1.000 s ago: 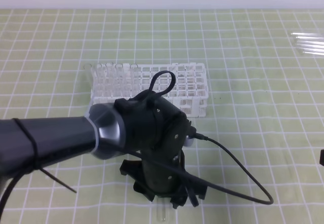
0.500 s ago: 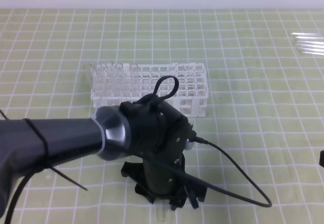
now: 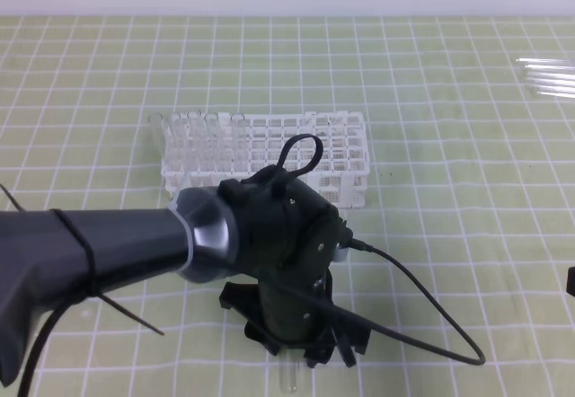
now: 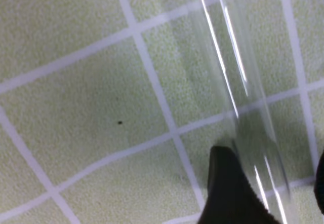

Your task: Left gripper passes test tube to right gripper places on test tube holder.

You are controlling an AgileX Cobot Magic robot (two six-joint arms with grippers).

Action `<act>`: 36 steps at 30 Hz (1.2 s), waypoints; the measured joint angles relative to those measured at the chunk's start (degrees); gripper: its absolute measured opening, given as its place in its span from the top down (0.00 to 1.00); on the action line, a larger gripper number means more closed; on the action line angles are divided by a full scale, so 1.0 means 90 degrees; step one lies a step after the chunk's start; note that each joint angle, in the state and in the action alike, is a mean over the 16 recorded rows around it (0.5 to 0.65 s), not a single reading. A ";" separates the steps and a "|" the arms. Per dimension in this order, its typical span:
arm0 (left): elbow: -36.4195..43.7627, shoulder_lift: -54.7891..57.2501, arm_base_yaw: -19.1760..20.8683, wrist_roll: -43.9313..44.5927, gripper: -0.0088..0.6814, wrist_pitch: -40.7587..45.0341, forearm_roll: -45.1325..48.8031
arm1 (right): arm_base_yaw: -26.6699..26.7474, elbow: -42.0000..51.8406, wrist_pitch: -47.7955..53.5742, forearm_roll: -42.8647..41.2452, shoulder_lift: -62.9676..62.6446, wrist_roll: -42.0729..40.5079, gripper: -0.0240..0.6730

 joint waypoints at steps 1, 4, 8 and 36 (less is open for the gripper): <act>-0.0003 0.0008 0.0000 -0.0001 0.50 0.0009 0.0001 | 0.0000 0.0000 0.0001 0.0004 0.0000 -0.0008 0.99; -0.0012 0.0020 0.0000 -0.0003 0.50 0.0016 0.0006 | 0.0000 0.0000 0.0004 0.0017 0.0000 -0.0032 0.99; -0.0001 0.0019 0.0000 -0.0006 0.50 0.0020 0.0005 | 0.0000 0.0000 0.0007 0.0033 0.0000 -0.0064 0.99; -0.0215 -0.0001 0.0000 0.0221 0.89 0.0692 0.0285 | 0.0000 0.0000 0.0012 0.0085 0.0000 -0.0125 0.99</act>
